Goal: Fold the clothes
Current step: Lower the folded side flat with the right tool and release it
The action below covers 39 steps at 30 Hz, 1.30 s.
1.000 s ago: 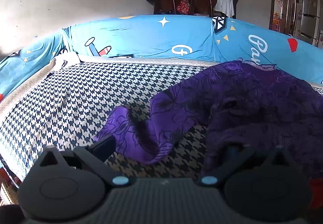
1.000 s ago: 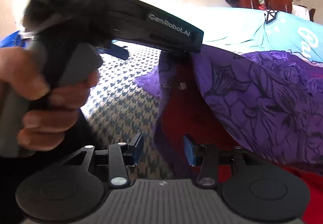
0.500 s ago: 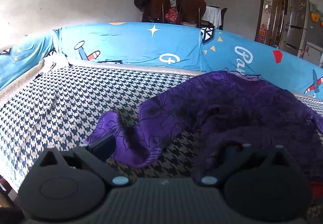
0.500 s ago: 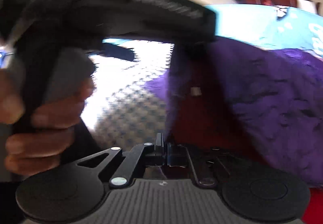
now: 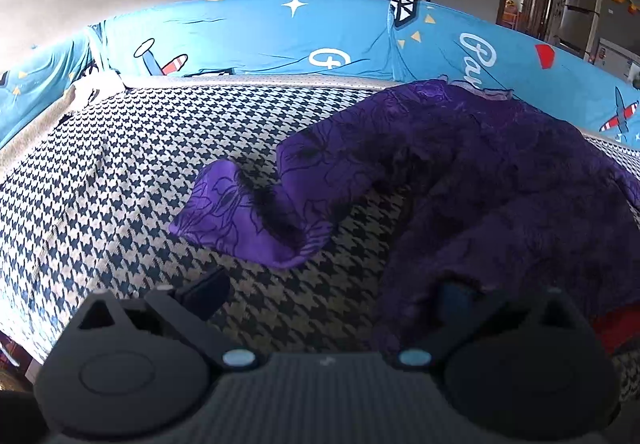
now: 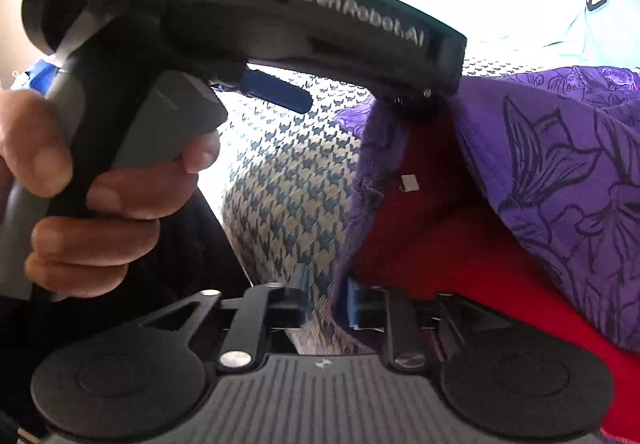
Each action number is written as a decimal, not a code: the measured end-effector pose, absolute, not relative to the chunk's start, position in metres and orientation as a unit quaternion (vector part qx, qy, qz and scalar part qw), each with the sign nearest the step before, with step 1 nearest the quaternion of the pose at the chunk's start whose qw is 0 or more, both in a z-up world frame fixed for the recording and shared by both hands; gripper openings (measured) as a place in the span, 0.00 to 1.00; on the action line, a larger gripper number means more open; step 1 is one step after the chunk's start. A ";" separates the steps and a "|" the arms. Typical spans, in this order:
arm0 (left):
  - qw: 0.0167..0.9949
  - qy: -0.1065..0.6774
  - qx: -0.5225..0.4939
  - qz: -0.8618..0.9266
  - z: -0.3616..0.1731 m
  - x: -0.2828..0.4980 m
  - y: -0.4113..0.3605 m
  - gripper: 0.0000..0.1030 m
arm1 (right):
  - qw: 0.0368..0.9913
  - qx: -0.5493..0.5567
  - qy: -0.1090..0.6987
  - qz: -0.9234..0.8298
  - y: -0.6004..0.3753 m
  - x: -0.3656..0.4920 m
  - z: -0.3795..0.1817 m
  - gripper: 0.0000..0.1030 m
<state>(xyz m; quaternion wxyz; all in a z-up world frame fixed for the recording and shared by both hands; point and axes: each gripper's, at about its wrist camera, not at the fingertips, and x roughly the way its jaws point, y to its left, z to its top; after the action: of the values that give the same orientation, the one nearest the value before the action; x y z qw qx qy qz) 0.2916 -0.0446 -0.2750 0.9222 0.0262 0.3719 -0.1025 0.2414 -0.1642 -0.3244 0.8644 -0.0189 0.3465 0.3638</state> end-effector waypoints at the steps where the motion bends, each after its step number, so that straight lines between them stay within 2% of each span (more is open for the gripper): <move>1: 0.921 0.373 0.027 -0.106 -0.276 0.289 -0.045 1.00 | 0.863 -0.017 0.348 0.366 -0.167 0.238 -0.323 0.27; 5: 0.911 0.392 0.014 -0.126 -0.281 0.279 -0.043 1.00 | 0.858 -0.004 0.356 0.370 -0.183 0.224 -0.320 0.29; 16: 0.914 0.374 0.045 -0.149 -0.283 0.252 -0.060 1.00 | 0.905 0.019 0.333 0.264 -0.233 0.197 -0.308 0.32; 20: 0.913 0.361 0.044 -0.185 -0.280 0.244 -0.068 1.00 | 0.917 0.041 0.332 0.218 -0.250 0.197 -0.301 0.38; 26: 0.910 0.357 0.040 -0.209 -0.279 0.241 -0.077 1.00 | 0.920 0.077 0.349 0.161 -0.267 0.198 -0.298 0.39; 39: 0.912 0.358 -0.003 -0.202 -0.276 0.251 -0.077 1.00 | 0.932 0.119 0.332 0.078 -0.323 0.180 -0.285 0.39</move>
<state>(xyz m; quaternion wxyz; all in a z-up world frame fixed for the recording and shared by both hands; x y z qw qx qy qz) 0.2514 -0.0771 -0.2764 0.9115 -0.0030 0.3581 -0.2023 0.1804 -0.3229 -0.2851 0.9324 0.1194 0.3319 0.0781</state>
